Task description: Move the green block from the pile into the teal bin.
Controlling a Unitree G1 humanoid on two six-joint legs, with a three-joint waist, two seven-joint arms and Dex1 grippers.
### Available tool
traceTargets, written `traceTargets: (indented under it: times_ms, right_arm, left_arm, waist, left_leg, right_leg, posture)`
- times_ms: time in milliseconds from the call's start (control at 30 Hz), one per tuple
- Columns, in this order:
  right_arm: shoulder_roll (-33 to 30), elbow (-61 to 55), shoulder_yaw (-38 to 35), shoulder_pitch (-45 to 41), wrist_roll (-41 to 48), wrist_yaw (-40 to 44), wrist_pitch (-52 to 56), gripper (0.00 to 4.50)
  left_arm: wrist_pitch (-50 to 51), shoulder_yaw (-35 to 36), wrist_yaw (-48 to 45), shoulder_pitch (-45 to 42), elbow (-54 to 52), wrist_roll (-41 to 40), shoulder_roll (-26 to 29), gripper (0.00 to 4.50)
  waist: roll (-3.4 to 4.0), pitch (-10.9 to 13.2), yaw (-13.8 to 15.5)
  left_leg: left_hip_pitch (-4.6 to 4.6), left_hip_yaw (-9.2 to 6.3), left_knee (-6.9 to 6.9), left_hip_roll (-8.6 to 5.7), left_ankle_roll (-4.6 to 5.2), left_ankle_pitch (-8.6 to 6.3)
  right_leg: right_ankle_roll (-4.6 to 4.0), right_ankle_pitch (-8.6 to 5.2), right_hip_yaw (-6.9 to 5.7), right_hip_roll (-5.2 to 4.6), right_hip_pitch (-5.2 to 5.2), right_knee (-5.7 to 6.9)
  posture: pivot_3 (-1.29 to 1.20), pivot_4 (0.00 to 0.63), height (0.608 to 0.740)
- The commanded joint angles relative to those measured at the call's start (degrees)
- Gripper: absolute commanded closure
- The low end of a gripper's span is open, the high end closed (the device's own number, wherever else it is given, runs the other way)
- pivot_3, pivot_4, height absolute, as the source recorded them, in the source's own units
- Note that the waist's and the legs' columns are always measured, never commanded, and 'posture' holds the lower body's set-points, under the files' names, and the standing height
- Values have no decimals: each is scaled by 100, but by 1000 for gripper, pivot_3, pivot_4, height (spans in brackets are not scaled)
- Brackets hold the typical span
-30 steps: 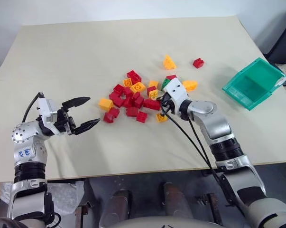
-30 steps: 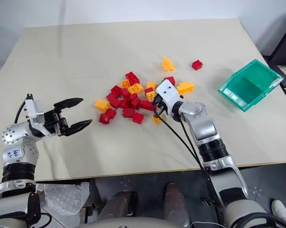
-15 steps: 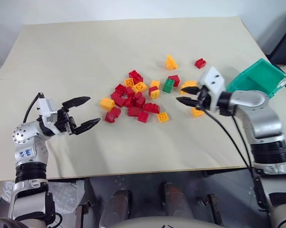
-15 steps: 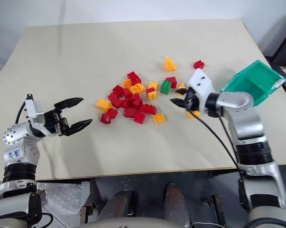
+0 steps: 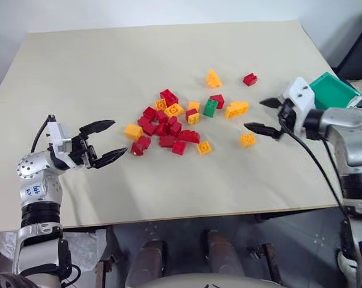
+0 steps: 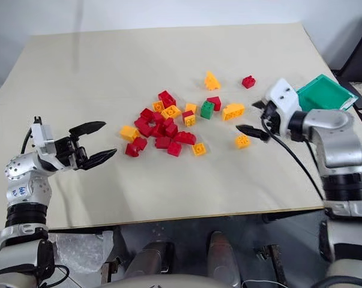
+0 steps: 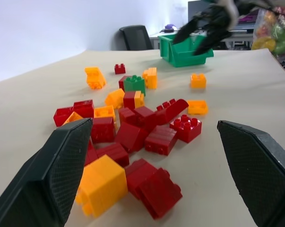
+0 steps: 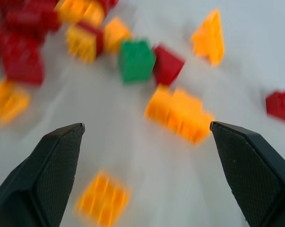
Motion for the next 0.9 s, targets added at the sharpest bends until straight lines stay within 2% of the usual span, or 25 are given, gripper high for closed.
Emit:
traceTargets:
  times_ms: [33, 167, 400, 667, 700, 767, 900]
  right_arm:
    - [319, 696, 258, -440, -260, -130, -158, 43]
    - [970, 2135, 531, -1251, -557, -216, -528, 43]
    - [1747, 4035, 593, -2136, -903, -477, -1215, 43]
    - [2175, 5088, 465, -2602, -1139, -951, -1729, 43]
    - [2156, 5068, 440, -2611, -1127, -876, -1764, 434]
    - [2126, 5040, 392, -2624, -1116, -801, -1803, 934]
    - [2059, 4891, 253, -2620, -1038, -752, -1824, 2389]
  left_arm:
    - [-30, 76, -10, -38, -112, -106, 42, 0]
    - [23, 119, 64, 141, -379, -155, 48, 0]
    - [112, 343, 345, 720, -967, -246, 110, 0]
    - [202, 517, 611, 1185, -1487, -315, 128, 0]
    - [219, 526, 630, 1227, -1543, -334, 129, 0]
    - [241, 530, 658, 1276, -1611, -353, 132, 0]
    - [269, 505, 691, 1293, -1654, -368, 133, 0]
  waist:
    - [0, 0, 18]
    - [0, 0, 8]
    - [1, 0, -25]
    - [1, 0, -66]
    - [1, 0, -69]
    - [2, 0, -74]
    - [2, 0, -114]
  left_leg:
    - [0, -2, -1, 3, -1, 0]
    - [-7, -2, -1, 0, 1, -1]
    - [-10, -10, -10, 1, 1, -2]
    - [-9, -12, -4, 2, 0, -2]
    - [-9, -12, -4, 2, 0, -2]
    - [-9, -14, -4, 3, 0, -2]
    - [-10, -14, -4, 3, 0, -3]
  right_leg:
    - [0, 0, 0, 0, -2, 2]
    - [5, 3, 0, -6, -2, 7]
    - [6, 3, -8, -7, -4, 0]
    - [6, 3, -7, -7, -2, 5]
    - [6, 3, -7, -7, -3, 5]
    - [5, 3, -8, -7, -3, 6]
    - [5, 3, -8, -7, -3, 6]
  posture:
    - [0, 150, 740]
    - [0, 150, 740]
    - [0, 150, 740]
    - [0, 150, 740]
    - [0, 150, 740]
    - [0, 150, 740]
    - [0, 150, 740]
